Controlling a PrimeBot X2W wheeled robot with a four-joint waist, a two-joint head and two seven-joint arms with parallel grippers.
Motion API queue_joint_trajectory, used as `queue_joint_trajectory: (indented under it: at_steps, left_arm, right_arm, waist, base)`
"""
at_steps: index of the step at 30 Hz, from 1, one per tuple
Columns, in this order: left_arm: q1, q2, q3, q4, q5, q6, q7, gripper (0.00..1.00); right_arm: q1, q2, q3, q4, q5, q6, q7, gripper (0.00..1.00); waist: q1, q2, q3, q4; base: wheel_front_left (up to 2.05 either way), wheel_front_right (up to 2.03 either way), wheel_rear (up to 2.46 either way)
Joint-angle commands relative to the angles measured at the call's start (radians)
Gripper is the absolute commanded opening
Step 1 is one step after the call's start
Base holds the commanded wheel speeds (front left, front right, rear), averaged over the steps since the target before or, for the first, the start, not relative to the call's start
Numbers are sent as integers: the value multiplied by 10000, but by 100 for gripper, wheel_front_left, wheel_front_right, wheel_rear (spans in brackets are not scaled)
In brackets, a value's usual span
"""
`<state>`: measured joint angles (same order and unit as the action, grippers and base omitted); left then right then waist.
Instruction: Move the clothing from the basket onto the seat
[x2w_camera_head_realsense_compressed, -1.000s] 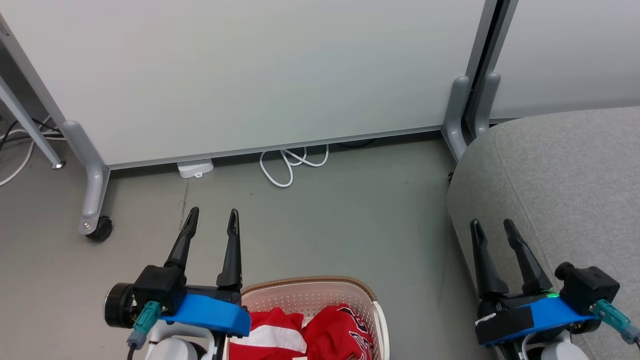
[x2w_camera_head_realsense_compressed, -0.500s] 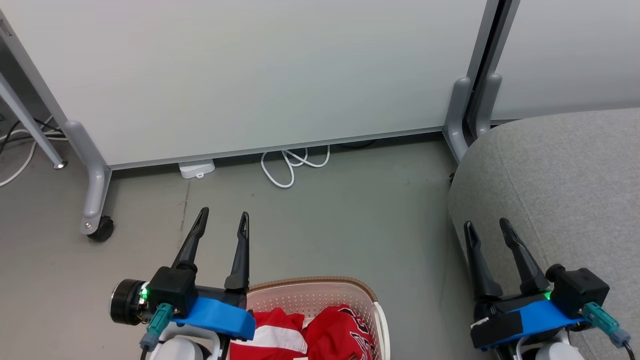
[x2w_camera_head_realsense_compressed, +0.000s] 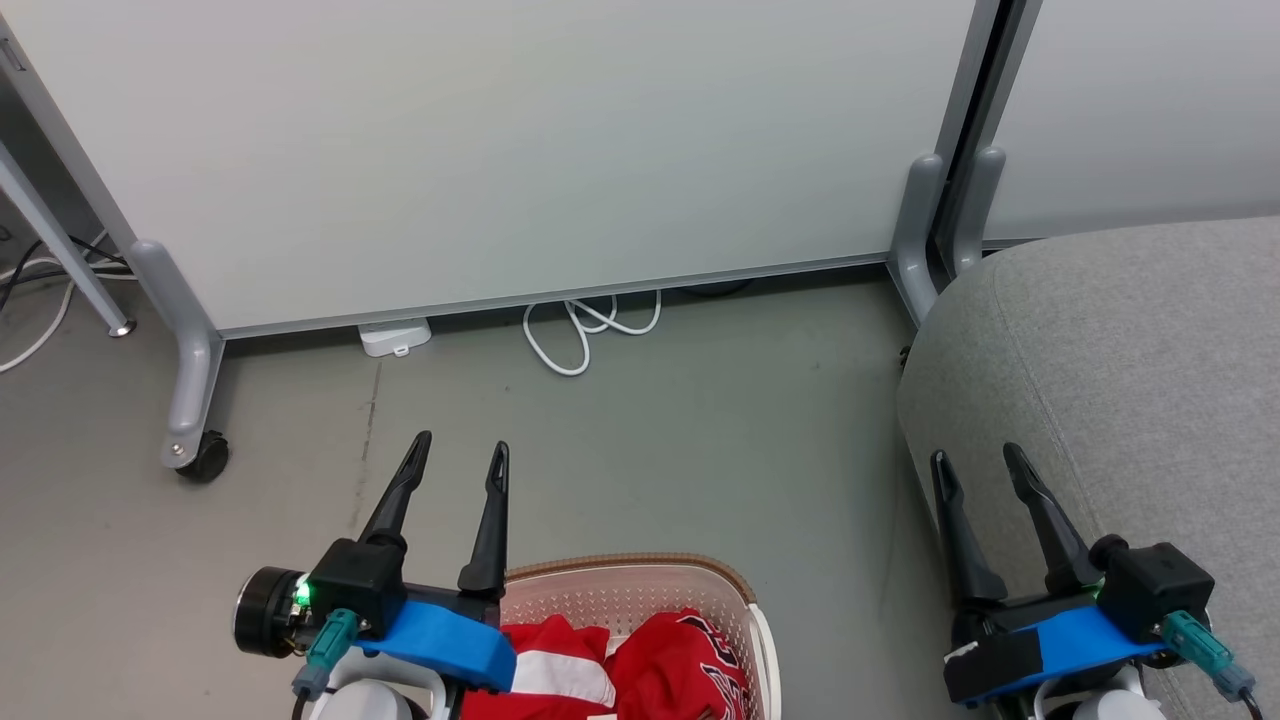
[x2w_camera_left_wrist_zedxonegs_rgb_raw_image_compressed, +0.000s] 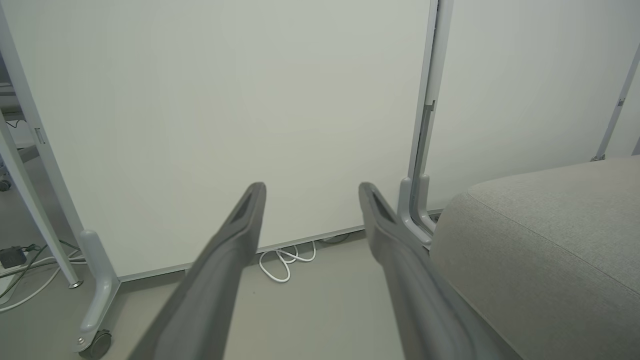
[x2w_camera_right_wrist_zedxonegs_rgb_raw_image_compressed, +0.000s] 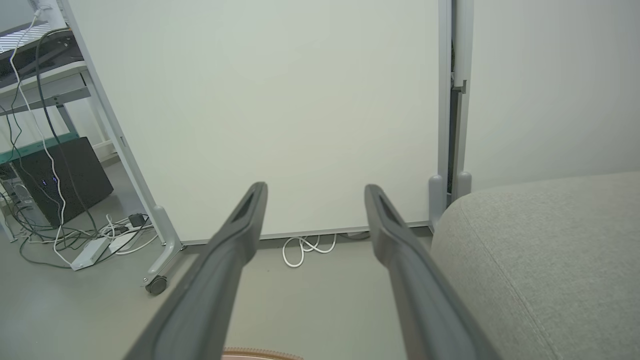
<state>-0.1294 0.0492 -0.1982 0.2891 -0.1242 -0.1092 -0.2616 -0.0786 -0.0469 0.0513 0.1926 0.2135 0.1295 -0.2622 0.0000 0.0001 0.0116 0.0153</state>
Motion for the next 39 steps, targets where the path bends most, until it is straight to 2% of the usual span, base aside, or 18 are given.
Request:
queue_joint_trajectory:
  at_steps: [1,23,33,39]
  left_arm:
    - [-149,22,26,25,-73,-33,-52,100]
    - [-451,22,17,545,131,-74,-52,100]
    - [-1677,504,-605,2159,212,-227,-51,100]
    - [-2643,970,-1580,3347,-131,-213,-52,100]
  right_arm:
    - [103,-62,-30,33,-27,22,-42,100]
    - [-62,-61,-51,268,46,22,-40,100]
    - [-478,-59,118,130,108,20,-39,100]
    - [-874,-56,159,-3,148,14,-40,100]
  waist:
    - [0,-1,-3,2]
    - [0,-1,100,-17]
    - [0,-1,938,-462]
    - [0,-1,1841,-805]
  base:
    - [0,0,0]
    - [0,0,0]
    - [0,0,0]
    - [0,0,0]
